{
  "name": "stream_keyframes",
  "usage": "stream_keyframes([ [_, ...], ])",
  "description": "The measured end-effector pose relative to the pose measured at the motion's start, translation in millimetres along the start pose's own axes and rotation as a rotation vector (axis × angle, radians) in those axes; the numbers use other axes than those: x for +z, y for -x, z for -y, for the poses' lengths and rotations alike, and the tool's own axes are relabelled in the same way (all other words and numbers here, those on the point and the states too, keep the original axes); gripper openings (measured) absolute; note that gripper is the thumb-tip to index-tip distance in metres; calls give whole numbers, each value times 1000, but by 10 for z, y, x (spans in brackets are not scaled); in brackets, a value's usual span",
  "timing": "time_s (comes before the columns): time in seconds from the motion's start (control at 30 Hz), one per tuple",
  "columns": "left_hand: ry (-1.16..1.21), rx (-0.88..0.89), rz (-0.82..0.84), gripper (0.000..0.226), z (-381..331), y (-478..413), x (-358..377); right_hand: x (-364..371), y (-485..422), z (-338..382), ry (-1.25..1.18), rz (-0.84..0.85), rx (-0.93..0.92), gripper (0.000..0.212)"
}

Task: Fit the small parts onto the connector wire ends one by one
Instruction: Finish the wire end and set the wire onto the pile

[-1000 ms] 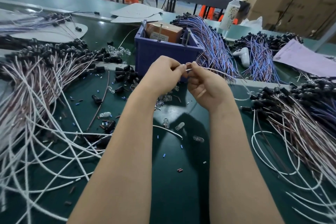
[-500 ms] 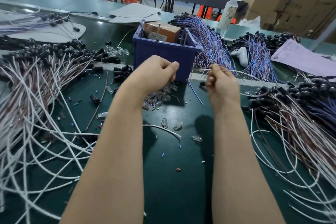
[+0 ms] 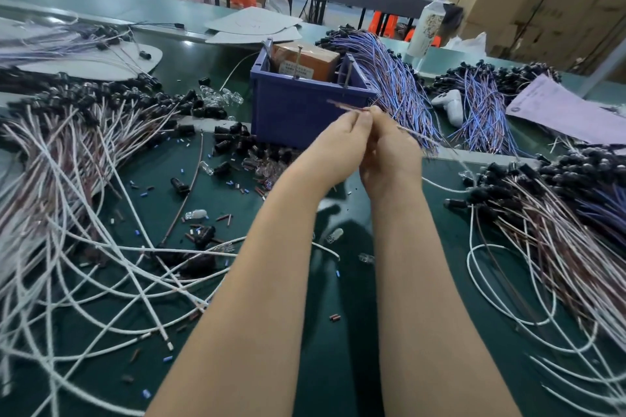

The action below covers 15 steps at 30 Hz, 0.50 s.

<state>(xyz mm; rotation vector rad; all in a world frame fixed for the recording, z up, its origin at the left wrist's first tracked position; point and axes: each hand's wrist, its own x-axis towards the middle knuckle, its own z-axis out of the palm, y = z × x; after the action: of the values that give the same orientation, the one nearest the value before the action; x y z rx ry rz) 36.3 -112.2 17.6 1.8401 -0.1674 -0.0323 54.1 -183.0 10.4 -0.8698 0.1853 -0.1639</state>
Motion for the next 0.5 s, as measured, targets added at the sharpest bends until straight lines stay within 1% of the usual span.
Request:
stream_keyframes([
  [0.1,133,31,-235,28,53,-63,76,17,7,-45,79,-41,33,20],
  [0.17,211,17,-350,22,112,-92,68,32,10,-84,173,-26,79,21],
  [0.23,280,1,-429,23,151,-110,8,58,55,-79,350,91,158,25],
  [0.3,332,-8,-508,29,188,-138,-115,91,155,40,702,314,209,32],
  [0.37,329,-15,-589,33,212,-164,-292,141,278,244,1060,531,145,34],
  [0.4,293,-2,-614,33,219,-171,-376,169,342,357,1142,602,77,32],
  [0.43,238,20,-619,34,220,-173,-445,202,406,464,1151,638,6,29],
  [0.5,110,71,-584,35,196,-156,-532,253,494,624,1016,624,-116,23],
])
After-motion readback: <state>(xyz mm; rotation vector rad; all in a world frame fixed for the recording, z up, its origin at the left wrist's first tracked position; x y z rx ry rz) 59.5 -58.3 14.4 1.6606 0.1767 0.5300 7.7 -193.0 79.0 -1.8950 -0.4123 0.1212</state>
